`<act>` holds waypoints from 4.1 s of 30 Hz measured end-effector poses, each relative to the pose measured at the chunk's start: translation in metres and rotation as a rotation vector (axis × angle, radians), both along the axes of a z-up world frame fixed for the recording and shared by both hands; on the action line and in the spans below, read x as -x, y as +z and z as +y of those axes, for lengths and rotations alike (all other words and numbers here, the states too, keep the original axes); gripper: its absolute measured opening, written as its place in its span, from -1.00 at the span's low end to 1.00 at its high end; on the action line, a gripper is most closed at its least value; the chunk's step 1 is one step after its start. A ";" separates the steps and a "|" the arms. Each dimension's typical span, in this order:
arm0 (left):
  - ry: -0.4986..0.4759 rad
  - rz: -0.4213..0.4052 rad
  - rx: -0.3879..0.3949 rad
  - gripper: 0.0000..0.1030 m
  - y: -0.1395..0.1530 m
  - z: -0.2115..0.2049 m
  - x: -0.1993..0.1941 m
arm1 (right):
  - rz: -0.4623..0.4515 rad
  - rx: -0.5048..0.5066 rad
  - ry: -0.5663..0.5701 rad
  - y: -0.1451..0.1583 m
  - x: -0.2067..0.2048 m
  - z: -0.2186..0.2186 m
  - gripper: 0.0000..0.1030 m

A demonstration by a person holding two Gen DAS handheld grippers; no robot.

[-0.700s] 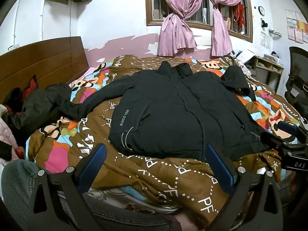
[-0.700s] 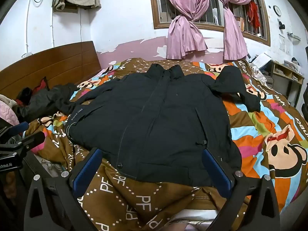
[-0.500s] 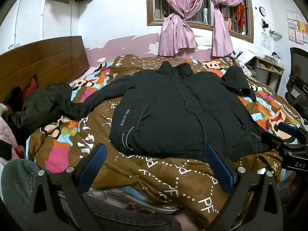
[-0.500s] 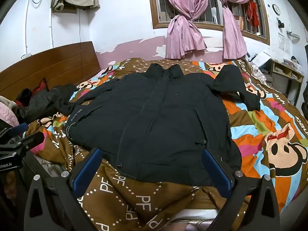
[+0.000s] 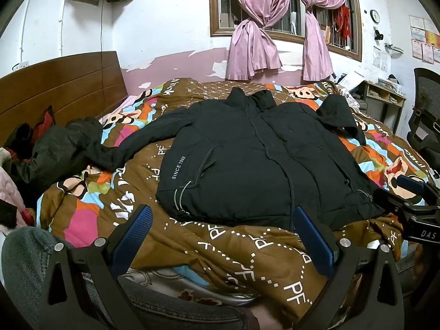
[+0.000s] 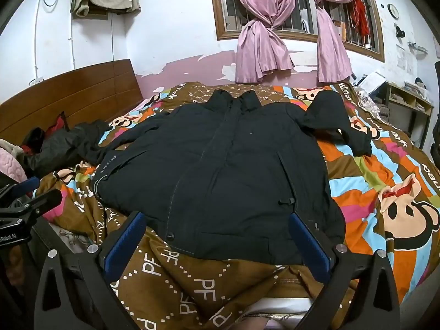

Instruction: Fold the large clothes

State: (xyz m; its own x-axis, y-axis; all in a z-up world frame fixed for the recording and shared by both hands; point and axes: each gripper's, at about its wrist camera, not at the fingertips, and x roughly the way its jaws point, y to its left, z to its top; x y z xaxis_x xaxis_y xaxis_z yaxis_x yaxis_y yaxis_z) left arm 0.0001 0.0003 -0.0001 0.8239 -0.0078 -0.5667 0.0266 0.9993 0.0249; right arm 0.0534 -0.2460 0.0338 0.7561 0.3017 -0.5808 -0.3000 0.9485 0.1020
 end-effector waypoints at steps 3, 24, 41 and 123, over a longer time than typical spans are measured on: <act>0.000 0.000 0.000 0.94 0.000 0.000 0.000 | 0.001 0.000 0.000 0.000 0.000 0.000 1.00; 0.000 0.000 0.000 0.94 0.000 0.000 0.000 | 0.006 -0.004 -0.001 -0.001 -0.001 -0.001 1.00; 0.000 0.000 0.001 0.94 0.000 0.000 0.000 | 0.009 -0.006 -0.001 -0.001 -0.001 -0.002 1.00; -0.056 0.141 -0.138 0.94 0.036 -0.065 -0.251 | 0.250 -0.090 -0.266 0.025 -0.291 -0.216 1.00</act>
State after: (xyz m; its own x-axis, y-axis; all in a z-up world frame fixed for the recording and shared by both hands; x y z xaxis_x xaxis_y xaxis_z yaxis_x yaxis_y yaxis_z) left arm 0.2515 -0.0643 0.0358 0.7370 0.0345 -0.6750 0.0945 0.9836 0.1535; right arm 0.3443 -0.4622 0.0585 0.6527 0.1724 -0.7377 0.0003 0.9737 0.2278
